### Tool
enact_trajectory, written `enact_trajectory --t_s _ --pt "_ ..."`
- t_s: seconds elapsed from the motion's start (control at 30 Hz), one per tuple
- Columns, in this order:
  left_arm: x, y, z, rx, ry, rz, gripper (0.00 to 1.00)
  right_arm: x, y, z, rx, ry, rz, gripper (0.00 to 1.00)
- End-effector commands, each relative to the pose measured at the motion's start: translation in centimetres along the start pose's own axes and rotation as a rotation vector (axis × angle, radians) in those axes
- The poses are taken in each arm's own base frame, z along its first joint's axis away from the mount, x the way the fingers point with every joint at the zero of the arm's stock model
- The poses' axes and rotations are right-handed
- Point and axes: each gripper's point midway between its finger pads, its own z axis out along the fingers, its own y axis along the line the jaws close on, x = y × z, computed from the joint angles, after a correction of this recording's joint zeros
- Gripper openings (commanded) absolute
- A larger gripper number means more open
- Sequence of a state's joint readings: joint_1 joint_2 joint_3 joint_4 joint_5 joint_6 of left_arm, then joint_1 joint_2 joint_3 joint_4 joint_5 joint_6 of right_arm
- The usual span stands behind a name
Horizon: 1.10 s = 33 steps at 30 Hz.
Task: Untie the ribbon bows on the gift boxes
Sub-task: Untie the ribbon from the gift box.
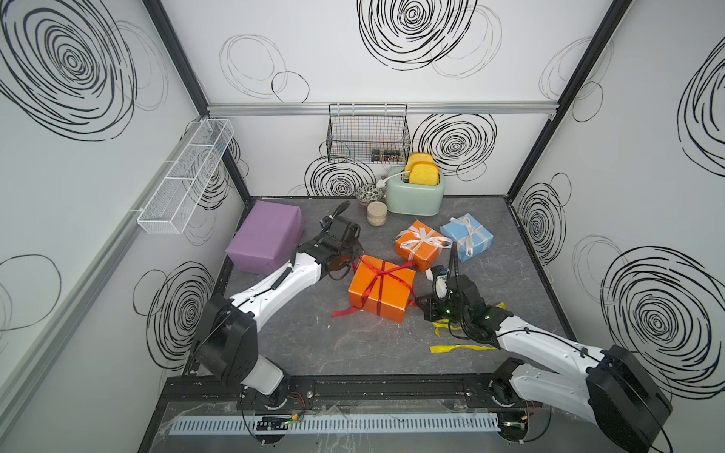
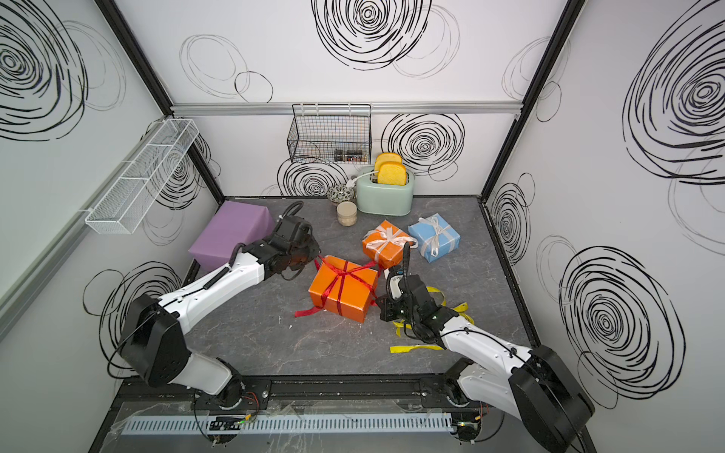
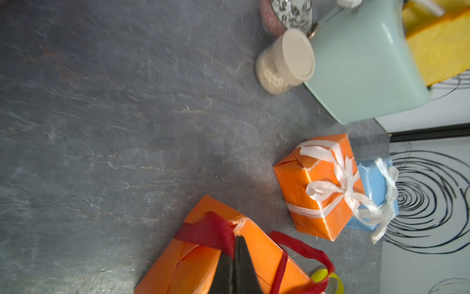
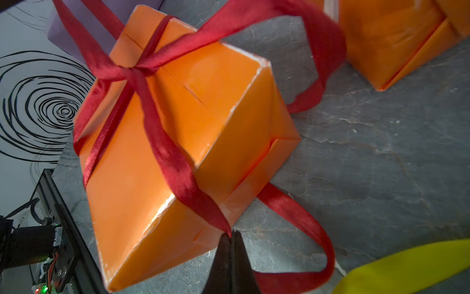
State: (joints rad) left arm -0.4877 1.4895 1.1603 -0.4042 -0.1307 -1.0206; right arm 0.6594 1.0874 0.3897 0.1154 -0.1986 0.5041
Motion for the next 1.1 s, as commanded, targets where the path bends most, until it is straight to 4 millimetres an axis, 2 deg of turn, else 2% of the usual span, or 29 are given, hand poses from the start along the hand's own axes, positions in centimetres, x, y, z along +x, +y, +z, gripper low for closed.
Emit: enact_trajectory --t_s 0.0,0.2,0.33,0.43,0.57,0.6,0.67,0.7,0.77,0.8,0.87,1.0,1.07 --pt "-2.6 0.5 -1.1 0.033 -0.087 -0.022 0.00 0.1 -0.8 0.3 0.040 -0.009 0.003 0.00" --pt "-5.7 3.2 -1.2 0.025 -0.137 -0.124 0.00 -0.2 -0.8 0.7 0.049 0.002 0.019 0.00" --pt "-8.2 5.0 -2.3 -0.013 -0.214 -0.160 0.00 -0.6 -1.2 1.0 0.084 0.006 0.041 0.00" --pt "-8.9 6.0 -2.3 -0.022 -0.228 -0.190 0.00 -0.9 -1.3 1.3 0.102 0.019 0.047 0.00" --pt "-8.7 6.2 -1.5 -0.009 -0.197 -0.206 0.01 -1.1 -1.3 1.6 0.119 0.039 0.060 0.01" --pt "-8.6 6.2 -1.4 -0.005 -0.190 -0.205 0.02 -1.3 -1.3 1.6 0.120 0.041 0.062 0.04" --pt "-8.4 6.0 -1.1 0.006 -0.179 -0.203 0.03 -1.7 -1.0 1.6 0.121 0.041 0.061 0.20" --pt "-8.4 5.9 -1.1 0.012 -0.174 -0.201 0.10 -2.1 -0.9 1.5 0.125 0.034 0.058 0.30" --pt "-8.2 5.8 -0.8 0.020 -0.163 -0.200 0.19 -3.3 -0.5 1.4 0.129 0.013 0.053 0.41" --pt "-8.1 5.6 -0.7 0.029 -0.152 -0.197 0.29 -4.0 -0.3 1.3 0.132 0.003 0.048 0.48" --pt "-7.8 5.1 -0.7 0.048 -0.135 -0.186 0.48 -5.5 0.2 1.3 0.139 -0.018 0.034 0.57" --pt "-7.0 3.8 -1.5 0.069 -0.131 -0.152 0.78 -8.3 2.0 1.9 0.106 -0.037 0.012 0.62" --pt "-6.1 3.0 -2.0 0.077 -0.123 -0.140 0.85 -9.0 3.4 2.6 0.056 -0.017 -0.025 0.62"
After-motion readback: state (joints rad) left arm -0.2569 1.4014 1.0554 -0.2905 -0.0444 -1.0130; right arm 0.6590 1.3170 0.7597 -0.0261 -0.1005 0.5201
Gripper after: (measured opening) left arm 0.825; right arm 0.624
